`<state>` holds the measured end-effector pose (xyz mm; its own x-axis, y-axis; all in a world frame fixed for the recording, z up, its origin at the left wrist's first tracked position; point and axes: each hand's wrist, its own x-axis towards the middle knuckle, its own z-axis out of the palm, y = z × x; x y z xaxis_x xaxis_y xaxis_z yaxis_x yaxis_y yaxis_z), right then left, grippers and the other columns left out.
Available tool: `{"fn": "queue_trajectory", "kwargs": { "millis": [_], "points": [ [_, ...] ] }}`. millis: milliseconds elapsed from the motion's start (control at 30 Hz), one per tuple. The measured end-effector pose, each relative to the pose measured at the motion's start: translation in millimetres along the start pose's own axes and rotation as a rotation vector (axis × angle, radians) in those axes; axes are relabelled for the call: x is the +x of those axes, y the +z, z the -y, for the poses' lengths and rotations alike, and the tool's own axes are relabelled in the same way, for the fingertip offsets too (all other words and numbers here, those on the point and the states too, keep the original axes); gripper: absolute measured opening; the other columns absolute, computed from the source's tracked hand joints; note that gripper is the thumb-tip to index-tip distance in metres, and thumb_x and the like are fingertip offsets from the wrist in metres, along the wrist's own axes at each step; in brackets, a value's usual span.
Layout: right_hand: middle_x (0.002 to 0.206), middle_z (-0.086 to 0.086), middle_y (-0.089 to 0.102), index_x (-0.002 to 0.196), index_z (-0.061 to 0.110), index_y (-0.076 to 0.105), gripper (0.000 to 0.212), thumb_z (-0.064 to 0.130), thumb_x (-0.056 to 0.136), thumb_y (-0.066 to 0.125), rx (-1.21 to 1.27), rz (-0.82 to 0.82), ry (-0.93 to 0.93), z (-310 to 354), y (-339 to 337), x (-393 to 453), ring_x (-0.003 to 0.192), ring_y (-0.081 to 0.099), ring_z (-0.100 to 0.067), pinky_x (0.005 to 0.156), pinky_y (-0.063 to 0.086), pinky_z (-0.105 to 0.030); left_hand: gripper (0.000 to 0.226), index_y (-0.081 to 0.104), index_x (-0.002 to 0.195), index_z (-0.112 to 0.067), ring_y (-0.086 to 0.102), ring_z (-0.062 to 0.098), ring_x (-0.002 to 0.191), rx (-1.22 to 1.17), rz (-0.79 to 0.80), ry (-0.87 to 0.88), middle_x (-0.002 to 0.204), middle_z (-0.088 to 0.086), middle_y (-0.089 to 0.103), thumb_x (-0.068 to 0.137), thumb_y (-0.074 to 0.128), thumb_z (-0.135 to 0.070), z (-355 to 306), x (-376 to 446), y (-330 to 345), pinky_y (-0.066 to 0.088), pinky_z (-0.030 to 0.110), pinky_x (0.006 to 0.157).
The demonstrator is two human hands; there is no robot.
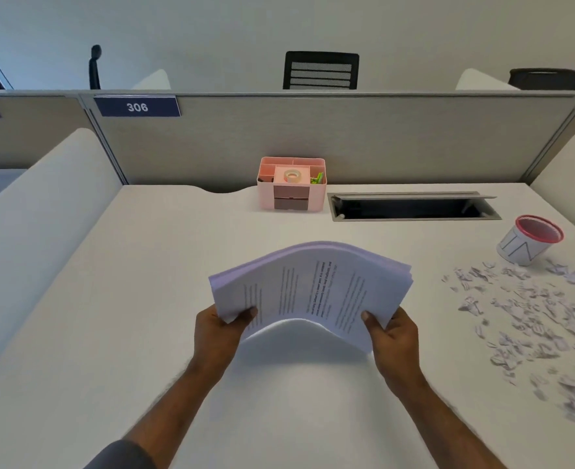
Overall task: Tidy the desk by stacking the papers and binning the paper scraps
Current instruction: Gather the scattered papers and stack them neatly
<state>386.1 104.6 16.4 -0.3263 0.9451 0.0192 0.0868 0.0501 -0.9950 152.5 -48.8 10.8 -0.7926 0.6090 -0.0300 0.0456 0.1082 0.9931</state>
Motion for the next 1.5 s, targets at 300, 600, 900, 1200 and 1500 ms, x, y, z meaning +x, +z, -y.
{"fn": "queue_trajectory", "kwargs": {
  "millis": [300, 600, 900, 1200, 1500],
  "points": [
    [0.101, 0.004, 0.071, 0.098, 0.03, 0.064, 0.027, 0.004, 0.091, 0.062, -0.057, 0.046, 0.052, 1, -2, -5, 0.095, 0.068, -0.018, 0.076, 0.059, -0.036, 0.036, 0.069, 0.102, -0.038, 0.072, 0.021, 0.092, -0.024, 0.04, -0.066, 0.099, -0.013, 0.076, 0.081, 0.082, -0.012, -1, 4, 4, 0.062, 0.031, 0.075],
    [0.11, -0.012, 0.071, 0.109, 0.007, 0.063, 0.023, -0.005, 0.091, 0.056, 0.312, 0.062, 0.373, 25, 8, -10, 0.1, 0.068, -0.034, 0.091, 0.054, -0.05, 0.097, 0.039, 0.148, -0.01, 0.048, 0.031, 0.133, 0.162, -0.395, -0.311, 0.149, 0.011, 0.046, 0.072, 0.087, -0.046, -29, 5, 7, 0.041, 0.045, 0.111],
    [0.111, -0.004, 0.07, 0.11, 0.021, 0.06, 0.036, -0.009, 0.093, 0.05, 0.597, -0.007, 0.511, 27, 48, -41, 0.102, 0.066, -0.028, 0.086, 0.055, -0.044, 0.04, 0.062, 0.127, -0.026, 0.072, 0.03, 0.106, -0.593, 0.149, -0.472, 0.117, 0.006, 0.074, 0.092, 0.065, -0.044, -57, -30, 45, 0.056, 0.052, 0.095],
    [0.113, -0.007, 0.073, 0.118, 0.014, 0.061, 0.035, -0.006, 0.09, 0.054, 0.618, 0.163, 0.508, 26, 46, -51, 0.098, 0.071, -0.025, 0.07, 0.06, -0.039, 0.014, 0.069, 0.099, -0.023, 0.076, 0.022, 0.083, -0.437, -0.156, -0.42, 0.089, -0.005, 0.078, 0.093, 0.069, -0.009, -59, -14, 36, 0.062, 0.039, 0.073],
    [0.122, 0.004, 0.062, 0.135, 0.026, 0.045, 0.073, 0.04, 0.072, 0.079, 0.024, 0.17, 0.192, 70, -7, 26, 0.111, 0.061, -0.012, 0.093, 0.045, -0.034, 0.027, 0.067, 0.119, -0.005, 0.073, 0.039, 0.098, -0.253, 0.205, -0.253, 0.109, 0.017, 0.075, 0.093, 0.067, -0.01, -77, 5, -13, 0.057, 0.058, 0.089]
  ]
}}
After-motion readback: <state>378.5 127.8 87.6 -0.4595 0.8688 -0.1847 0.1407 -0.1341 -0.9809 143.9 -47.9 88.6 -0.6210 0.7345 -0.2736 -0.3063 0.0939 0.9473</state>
